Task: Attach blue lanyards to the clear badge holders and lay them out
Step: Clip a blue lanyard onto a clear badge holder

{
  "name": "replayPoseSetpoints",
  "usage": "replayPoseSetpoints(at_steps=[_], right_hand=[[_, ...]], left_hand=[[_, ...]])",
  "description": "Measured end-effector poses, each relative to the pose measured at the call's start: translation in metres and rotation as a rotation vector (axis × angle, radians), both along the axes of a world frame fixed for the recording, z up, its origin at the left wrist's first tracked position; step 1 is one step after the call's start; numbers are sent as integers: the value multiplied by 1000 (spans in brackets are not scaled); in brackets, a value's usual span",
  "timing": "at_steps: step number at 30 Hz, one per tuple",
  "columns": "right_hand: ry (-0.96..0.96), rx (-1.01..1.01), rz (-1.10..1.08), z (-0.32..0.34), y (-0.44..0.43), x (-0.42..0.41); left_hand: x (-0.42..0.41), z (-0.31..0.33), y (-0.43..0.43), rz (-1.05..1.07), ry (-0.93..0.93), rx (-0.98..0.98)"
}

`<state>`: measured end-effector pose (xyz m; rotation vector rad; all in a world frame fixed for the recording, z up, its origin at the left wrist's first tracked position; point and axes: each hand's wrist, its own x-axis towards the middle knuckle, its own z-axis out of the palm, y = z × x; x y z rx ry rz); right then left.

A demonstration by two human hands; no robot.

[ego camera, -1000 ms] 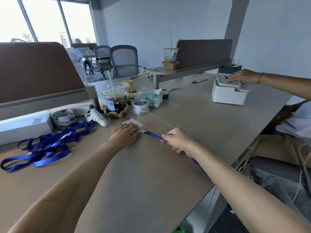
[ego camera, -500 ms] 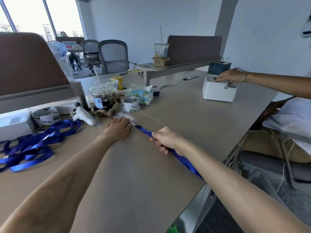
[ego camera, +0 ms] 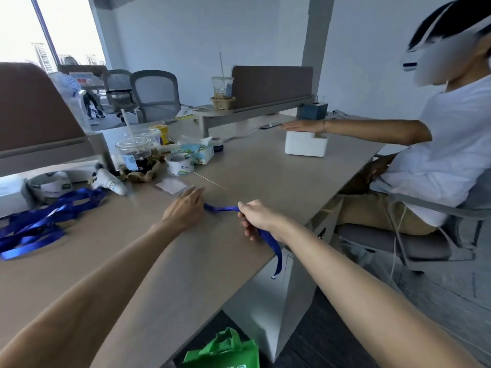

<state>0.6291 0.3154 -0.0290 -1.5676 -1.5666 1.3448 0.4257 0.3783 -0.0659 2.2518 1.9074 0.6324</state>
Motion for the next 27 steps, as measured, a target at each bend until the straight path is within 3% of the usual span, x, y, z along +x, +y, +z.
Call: replayPoseSetpoints(at_steps=[4, 13, 15, 17, 19, 27], right_hand=[[-48, 38, 63, 0, -13, 3], [7, 37, 81, 3, -60, 63], [-171, 112, 67, 1, -67, 73], [-474, 251, 46, 0, -72, 81], [-614, 339, 20, 0, -75, 82], [-453, 464, 38, 19, -86, 23]], left_hand=[[38, -4, -21, -13, 70, -168], [39, -7, -33, 38, 139, -205], [36, -6, -36, 36, 94, -199], [43, -1, -48, 52, 10, -191], [52, 6, -64, 23, -43, -129], [17, 29, -132, 68, -81, -8]])
